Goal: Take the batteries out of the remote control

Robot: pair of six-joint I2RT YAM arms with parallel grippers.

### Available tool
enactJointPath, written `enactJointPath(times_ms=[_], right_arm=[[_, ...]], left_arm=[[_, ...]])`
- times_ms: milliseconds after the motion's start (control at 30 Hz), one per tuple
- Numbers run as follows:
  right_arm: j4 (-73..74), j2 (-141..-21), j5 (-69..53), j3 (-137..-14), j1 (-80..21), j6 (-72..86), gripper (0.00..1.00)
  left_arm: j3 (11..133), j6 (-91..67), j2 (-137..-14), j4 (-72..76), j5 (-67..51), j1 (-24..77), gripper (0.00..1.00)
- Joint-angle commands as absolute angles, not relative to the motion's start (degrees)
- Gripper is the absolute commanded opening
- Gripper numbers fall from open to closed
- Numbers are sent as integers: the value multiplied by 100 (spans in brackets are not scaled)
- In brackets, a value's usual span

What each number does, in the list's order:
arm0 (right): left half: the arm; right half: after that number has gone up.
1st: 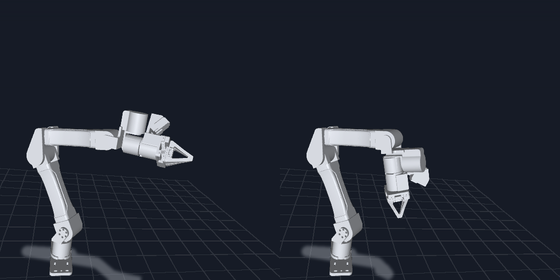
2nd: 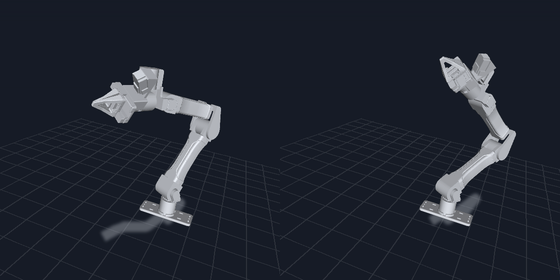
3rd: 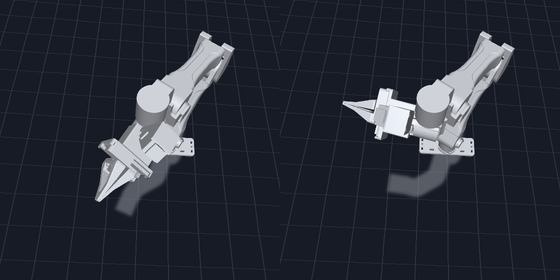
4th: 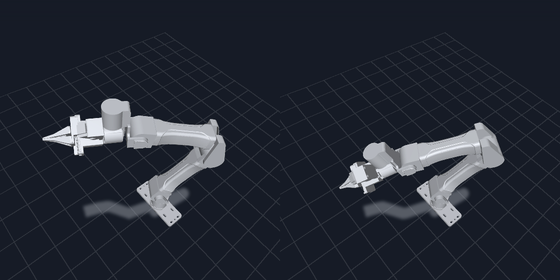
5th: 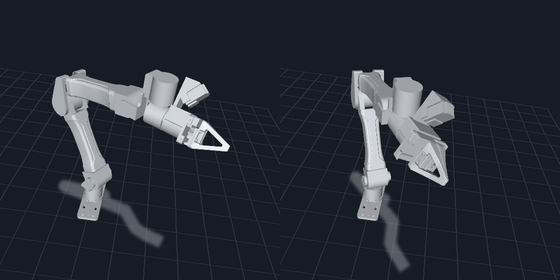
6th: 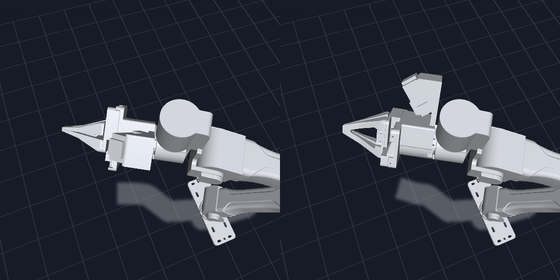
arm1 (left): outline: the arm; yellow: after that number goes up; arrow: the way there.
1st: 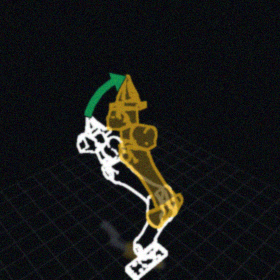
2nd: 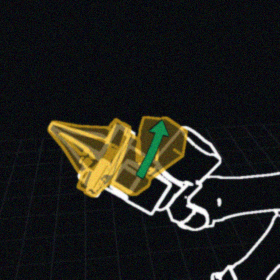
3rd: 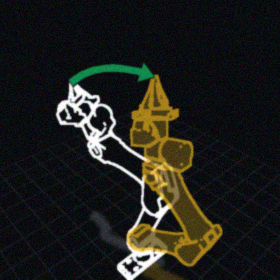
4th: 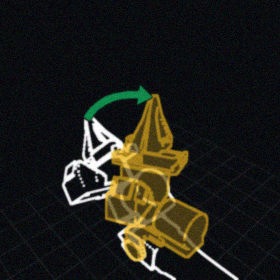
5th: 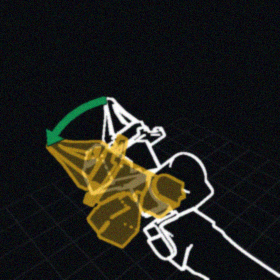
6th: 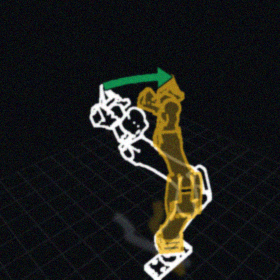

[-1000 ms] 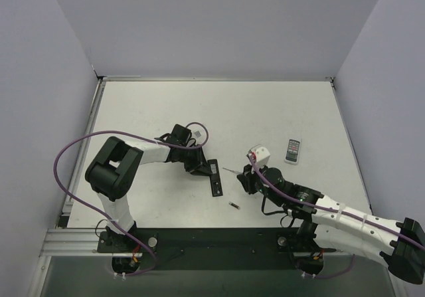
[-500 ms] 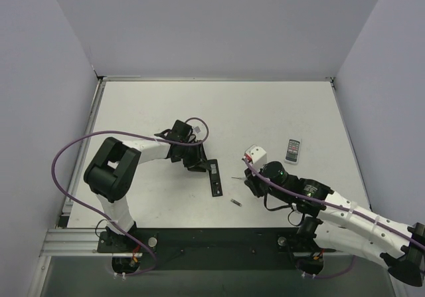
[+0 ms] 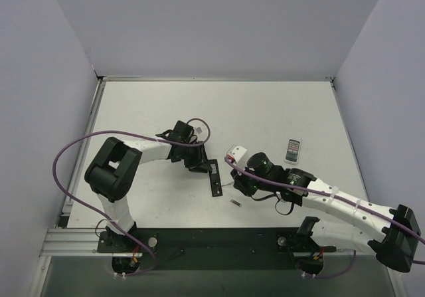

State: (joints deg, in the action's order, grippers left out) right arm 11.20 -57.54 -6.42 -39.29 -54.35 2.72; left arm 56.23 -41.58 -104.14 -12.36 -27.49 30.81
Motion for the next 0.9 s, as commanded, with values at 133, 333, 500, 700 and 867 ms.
enactJointPath(times_ms=[133, 333, 500, 700, 867], right_arm=[[826, -5801, -1037, -4157, -5397, -290, 0], [852, -6046, -932, -4218, -5414, -431, 0], [835, -6179, -914, -4263, -5423, -483, 0], [861, -6275, -914, -4333, -5449, -519, 0], [861, -6302, -897, -4359, -5484, -545, 0]], left_arm=[[5660, -4149, -10608, -976, -2848, 3155, 38], [5651, -4166, -10661, -958, -2892, 3164, 36], [5634, -4175, -10670, -949, -2909, 3164, 35], [5616, -4192, -10644, -914, -2936, 3164, 35], [5607, -4192, -10652, -905, -2927, 3164, 35]])
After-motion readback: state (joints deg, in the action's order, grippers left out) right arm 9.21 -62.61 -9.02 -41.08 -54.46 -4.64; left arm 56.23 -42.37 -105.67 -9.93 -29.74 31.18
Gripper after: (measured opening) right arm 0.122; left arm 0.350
